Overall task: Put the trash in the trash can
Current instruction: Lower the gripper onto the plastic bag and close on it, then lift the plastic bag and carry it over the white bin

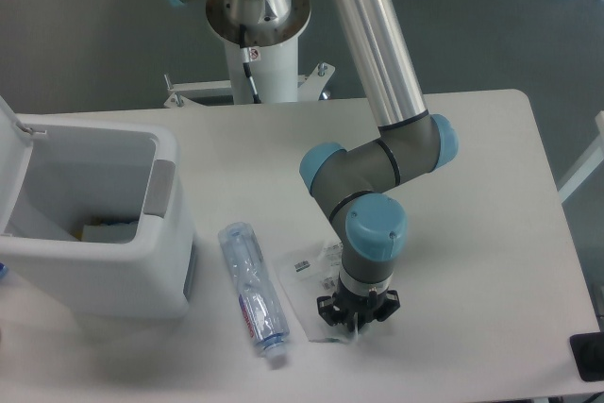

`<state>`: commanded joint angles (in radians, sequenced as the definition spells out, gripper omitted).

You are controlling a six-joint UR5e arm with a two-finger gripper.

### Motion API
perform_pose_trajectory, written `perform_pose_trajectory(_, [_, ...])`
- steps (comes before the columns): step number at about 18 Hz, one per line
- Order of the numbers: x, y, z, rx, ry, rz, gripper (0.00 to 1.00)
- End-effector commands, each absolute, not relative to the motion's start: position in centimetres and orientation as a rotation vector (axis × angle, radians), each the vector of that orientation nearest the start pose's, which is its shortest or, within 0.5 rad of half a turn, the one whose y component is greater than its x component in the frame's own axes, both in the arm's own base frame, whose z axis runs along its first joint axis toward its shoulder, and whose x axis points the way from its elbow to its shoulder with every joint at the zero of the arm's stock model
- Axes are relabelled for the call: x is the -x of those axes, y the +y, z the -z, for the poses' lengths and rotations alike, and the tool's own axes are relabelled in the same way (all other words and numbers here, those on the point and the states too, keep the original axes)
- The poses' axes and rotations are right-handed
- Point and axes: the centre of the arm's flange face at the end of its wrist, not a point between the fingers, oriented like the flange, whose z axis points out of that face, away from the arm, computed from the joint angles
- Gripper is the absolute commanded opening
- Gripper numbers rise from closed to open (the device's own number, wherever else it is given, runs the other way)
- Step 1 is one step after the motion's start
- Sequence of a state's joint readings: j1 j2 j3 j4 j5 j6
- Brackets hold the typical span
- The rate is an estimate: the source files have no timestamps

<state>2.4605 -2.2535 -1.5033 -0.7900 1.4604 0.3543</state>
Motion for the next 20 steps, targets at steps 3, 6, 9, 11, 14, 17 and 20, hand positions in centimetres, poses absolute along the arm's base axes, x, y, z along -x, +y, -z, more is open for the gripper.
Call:
perform_pose_trajectory(3, [45.8, 55.2, -20.9, 2.809, -0.762, -0.026, 0.0])
perform_pose_trajectory(6, [45.7, 55.4, -25.9, 2.699, -0.718, 0.029, 0.0])
perform_pose_trajectory(9, [47.4, 53.9, -31.4, 2.576, -0.705, 0.046, 0.0])
perform_pose_trajectory(11, [47.6, 53.9, -35.1, 2.509, -0.673, 0.037, 0.0])
perform_pose_trajectory(14, [47.5, 52.3, -42.1, 2.376, -0.616, 0.05, 0.0])
perform_pose_trajectory(17, [46.8, 50.2, -48.0, 2.247, -0.555, 0.1, 0.0])
perform_pose_trajectory(20, [44.3, 49.4, -52.2, 2.194, -0.488, 0.085, 0.0])
